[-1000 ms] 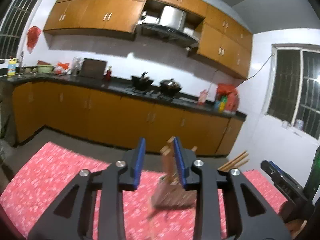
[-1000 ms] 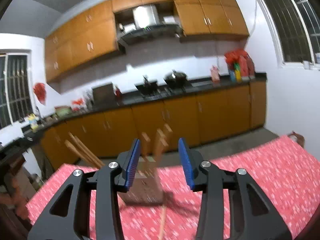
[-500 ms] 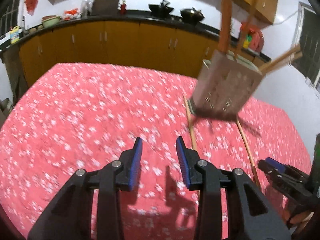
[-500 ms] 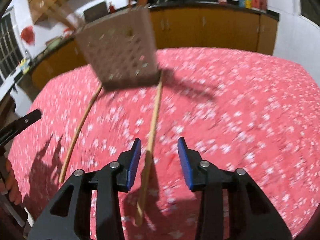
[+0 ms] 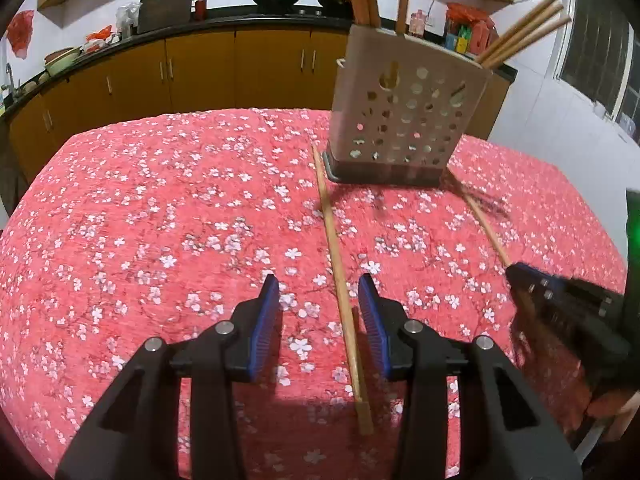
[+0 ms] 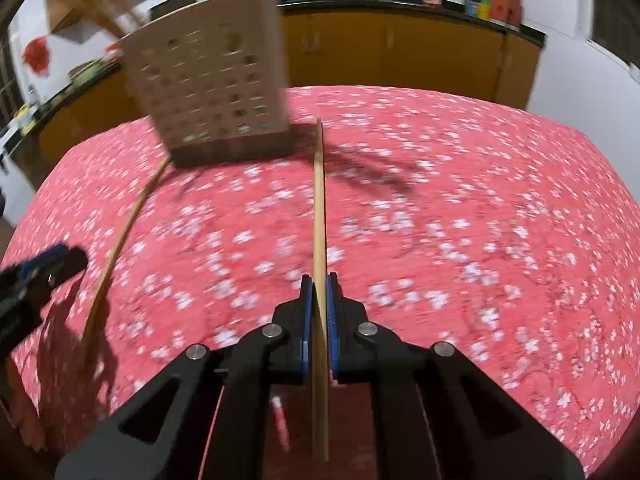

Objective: Organize utensils
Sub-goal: 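Grasp the last chopstick with the right tool while the left tool grasps one, then hold the grasped chopsticks with both tools above the table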

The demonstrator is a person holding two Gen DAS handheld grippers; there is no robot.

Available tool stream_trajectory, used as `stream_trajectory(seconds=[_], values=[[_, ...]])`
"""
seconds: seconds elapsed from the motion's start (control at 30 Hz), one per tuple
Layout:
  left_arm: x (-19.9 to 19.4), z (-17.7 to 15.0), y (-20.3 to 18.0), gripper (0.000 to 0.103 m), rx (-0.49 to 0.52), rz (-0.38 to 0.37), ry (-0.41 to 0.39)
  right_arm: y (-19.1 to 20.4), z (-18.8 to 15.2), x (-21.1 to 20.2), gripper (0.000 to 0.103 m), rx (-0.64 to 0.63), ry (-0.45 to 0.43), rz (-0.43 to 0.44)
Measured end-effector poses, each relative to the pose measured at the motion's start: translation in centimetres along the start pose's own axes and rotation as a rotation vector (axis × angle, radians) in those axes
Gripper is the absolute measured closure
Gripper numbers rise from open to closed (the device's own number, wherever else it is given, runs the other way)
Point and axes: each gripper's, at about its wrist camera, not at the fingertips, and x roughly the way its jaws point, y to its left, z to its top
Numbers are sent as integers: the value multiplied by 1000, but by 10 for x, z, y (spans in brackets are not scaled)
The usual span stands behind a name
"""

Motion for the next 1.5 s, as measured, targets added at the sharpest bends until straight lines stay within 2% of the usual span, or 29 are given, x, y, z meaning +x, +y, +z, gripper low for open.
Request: stream_trajectory(seconds=[0.13, 0.3, 0.37, 0.6, 0.77, 0.93, 1.03, 1.5], values=[[12, -2, -7, 67, 24, 13, 27, -16, 1, 0, 95, 49, 1, -4], [24, -5, -16, 90, 63, 44, 59, -18, -1, -2, 95, 42, -3, -1], [25, -4, -15, 95, 62, 58, 54, -17, 0, -3, 95, 33, -3, 2], [26, 9, 26, 95, 1, 123, 45, -11, 3, -3, 95, 14, -7, 4], [26, 21, 51, 95, -25, 130, 41, -12, 13, 2, 95, 6, -20, -21], [34, 22, 57, 95, -25, 137, 66, -14, 21, 11, 95, -12, -22, -50], [36, 21, 54, 94, -10, 149, 54, -19, 23, 17, 95, -12, -18, -55], [36, 16, 61, 93, -45, 117, 51, -37, 36, 33, 95, 20, -19, -33]])
